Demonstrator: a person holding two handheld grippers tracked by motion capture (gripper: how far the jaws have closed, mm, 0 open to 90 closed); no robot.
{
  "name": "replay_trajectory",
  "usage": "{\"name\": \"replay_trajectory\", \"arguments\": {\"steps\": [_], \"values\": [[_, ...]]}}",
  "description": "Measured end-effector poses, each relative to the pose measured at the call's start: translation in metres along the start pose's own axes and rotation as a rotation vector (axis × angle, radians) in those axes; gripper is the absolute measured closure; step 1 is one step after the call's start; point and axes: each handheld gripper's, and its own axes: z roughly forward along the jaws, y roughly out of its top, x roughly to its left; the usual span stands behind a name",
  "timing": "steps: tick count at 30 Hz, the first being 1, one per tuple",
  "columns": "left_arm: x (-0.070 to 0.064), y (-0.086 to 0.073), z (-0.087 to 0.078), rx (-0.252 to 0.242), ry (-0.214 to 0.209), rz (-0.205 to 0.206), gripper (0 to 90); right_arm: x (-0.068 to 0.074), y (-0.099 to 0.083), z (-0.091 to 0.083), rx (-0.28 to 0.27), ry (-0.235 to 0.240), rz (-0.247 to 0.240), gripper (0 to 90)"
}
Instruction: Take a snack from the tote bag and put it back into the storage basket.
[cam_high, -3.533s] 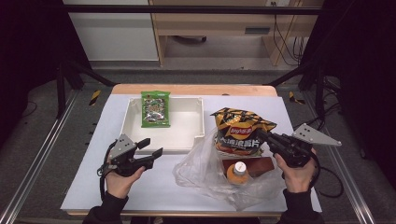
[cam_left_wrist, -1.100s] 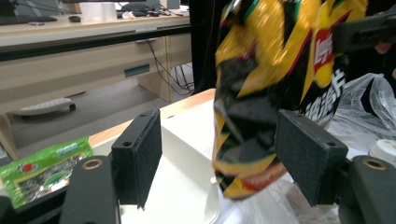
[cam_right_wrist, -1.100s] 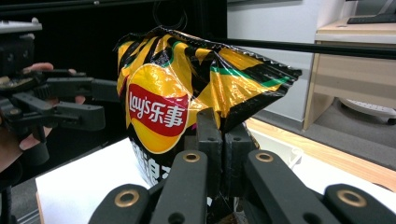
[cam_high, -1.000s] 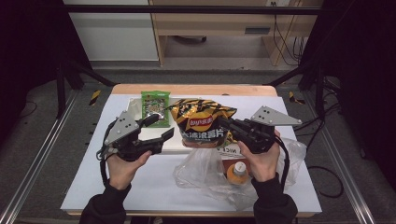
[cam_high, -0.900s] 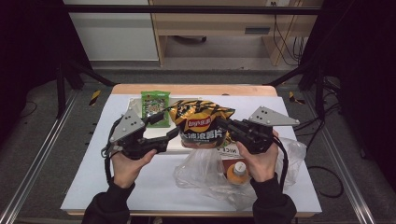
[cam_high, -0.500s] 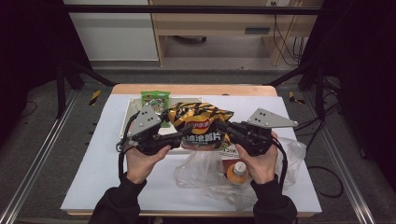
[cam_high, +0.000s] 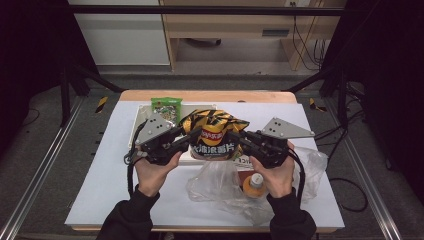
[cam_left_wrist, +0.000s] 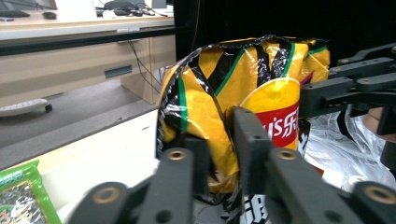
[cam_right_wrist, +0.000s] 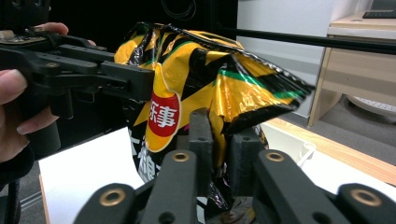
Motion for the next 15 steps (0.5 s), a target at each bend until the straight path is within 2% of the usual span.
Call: {"name": "replay_trajectory", "arguments": {"steps": [5,10,15], "values": [[0.001,-0.001,-0.002,-0.001,0.013,-0.032,87.8,0.002,-0.001,0.000,0.000,0.002,-0.019,76.1],[0.001,0.000,-0.007,-0.027,0.017,-0.056,89.1,0.003,-0.001,-0.002,-0.020,0.003,-0.021,73.4],[0.005,0.002,-0.015,-0.060,0.004,-0.086,89.3,0.004,-0.002,-0.008,-0.046,-0.010,-0.038,63.8]]}}
